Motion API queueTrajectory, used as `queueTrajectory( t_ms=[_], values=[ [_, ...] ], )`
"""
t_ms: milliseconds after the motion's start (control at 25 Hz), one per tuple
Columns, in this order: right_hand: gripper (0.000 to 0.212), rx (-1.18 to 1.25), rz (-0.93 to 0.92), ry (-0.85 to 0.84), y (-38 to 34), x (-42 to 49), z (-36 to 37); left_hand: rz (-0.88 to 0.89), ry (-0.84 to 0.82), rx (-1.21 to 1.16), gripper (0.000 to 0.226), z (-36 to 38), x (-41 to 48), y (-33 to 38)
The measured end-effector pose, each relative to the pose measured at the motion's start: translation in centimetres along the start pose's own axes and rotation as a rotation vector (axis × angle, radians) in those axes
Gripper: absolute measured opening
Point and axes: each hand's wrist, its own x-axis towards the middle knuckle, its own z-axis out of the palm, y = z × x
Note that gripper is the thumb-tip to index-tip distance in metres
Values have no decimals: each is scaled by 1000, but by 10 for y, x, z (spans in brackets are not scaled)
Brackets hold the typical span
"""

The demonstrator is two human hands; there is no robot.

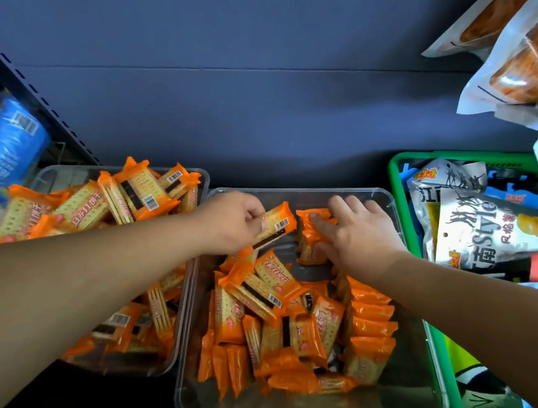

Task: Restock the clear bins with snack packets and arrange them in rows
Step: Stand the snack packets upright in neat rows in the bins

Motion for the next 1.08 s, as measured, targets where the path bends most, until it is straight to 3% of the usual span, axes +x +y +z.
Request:
queueTrajectory(
  t_ms=[160,280,320,400,480,520,640,800,920,1080],
  values=[
    [66,90,8,-28,3,2,-9,-127,5,-378,2,-11,-22,6],
    [58,266,77,12,6,2,-20,-187,-13,-533,18,-12,-29,11],
    [49,417,112,84,6,1,-27,-174,20,-538,16,-10,-32,15],
    [37,992,243,142,9,-2,-47,-109,148,-508,11,-1,-37,27],
    [46,1507,298,-24,11,-6,-68,-8,295,-429,12,13,-37,40],
    [49,1615,280,-92,12,-9,-73,39,355,-377,12,20,-36,46],
    [44,1750,325,-92,17,-16,-65,166,415,-328,7,34,-30,61],
    [15,1828,432,-100,33,-13,-48,280,192,-254,27,45,-27,67],
    [16,1884,454,-177,47,-12,-50,128,281,-285,31,42,-25,65],
    [20,1944,357,-246,50,-10,-53,-41,117,-611,24,38,-22,64]
  ],
)
